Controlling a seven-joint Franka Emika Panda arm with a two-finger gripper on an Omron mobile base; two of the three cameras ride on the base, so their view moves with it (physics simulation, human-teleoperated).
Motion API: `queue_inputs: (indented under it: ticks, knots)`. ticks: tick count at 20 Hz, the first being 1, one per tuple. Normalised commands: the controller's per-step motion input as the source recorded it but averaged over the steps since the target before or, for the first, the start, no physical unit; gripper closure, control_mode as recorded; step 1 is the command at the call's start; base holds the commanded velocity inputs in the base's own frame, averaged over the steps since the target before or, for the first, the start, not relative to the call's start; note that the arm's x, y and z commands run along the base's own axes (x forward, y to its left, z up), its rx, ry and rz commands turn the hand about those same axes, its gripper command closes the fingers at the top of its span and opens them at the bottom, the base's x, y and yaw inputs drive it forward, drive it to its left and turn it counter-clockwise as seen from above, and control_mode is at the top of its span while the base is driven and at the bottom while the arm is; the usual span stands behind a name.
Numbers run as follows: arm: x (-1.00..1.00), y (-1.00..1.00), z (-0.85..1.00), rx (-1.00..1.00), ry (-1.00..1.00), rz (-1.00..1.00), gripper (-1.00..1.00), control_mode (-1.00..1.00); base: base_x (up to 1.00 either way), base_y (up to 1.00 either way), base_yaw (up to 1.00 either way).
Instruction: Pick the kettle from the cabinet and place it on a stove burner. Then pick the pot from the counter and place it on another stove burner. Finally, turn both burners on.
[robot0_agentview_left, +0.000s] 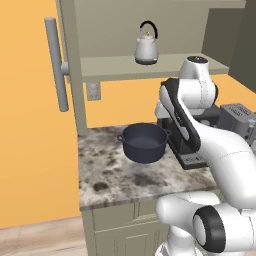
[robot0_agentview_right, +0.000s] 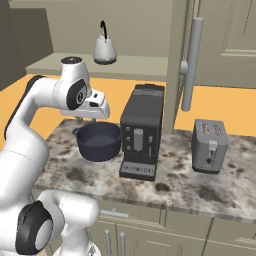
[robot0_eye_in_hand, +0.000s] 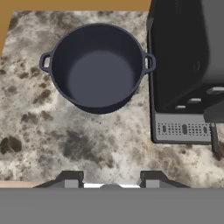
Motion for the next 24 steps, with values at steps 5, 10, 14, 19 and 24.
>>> queue_inputs:
  ticks: [5, 10, 14, 19, 24]
  knots:
    - [0.0, 0.01, 0.02, -0.03, -0.07, 0.0, -1.0, -1.0, 0.0, 0.0, 0.0]
    - [0.0, 0.0, 0.11, -0.02, -0.11, 0.0, -1.0, -1.0, 0.0, 0.0, 0.0]
    - [-0.01, 0.0, 0.13, -0.01, -0.12, 0.0, -1.0, -1.0, 0.0, 0.0, 0.0]
    - [0.0, 0.0, 0.18, 0.0, -0.12, 0.0, -1.0, -1.0, 0.0, 0.0, 0.0]
    - [-0.01, 0.0, 0.2, 0.0, -0.13, 0.0, -1.0, -1.0, 0.0, 0.0, 0.0]
